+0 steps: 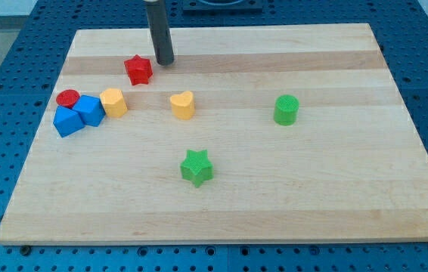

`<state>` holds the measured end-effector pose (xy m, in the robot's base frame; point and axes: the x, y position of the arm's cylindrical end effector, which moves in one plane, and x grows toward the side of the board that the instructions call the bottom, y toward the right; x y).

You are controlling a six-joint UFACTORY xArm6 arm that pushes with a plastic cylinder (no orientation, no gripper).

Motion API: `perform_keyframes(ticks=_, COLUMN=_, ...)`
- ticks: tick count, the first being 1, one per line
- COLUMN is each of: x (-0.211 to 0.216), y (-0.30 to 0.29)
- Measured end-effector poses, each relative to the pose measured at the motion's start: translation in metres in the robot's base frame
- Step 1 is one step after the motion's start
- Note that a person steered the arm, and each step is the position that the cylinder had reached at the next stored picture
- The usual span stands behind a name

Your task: Move the red star diagonally to the top left side of the yellow heart

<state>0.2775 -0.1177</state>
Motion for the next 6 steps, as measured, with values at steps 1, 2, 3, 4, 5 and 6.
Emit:
perform_keyframes(ticks=1, x=0.0, y=-0.029)
perform_keyframes(ticks=2, x=0.016, y=-0.029)
perform_keyframes(ticks=3, x=0.016, y=-0.011)
perform_keyframes(ticks=4, x=0.015, y=0.0)
perform_keyframes(ticks=5, x=0.017, y=-0.045)
perform_keyframes(ticks=6, x=0.035, y=-0.067)
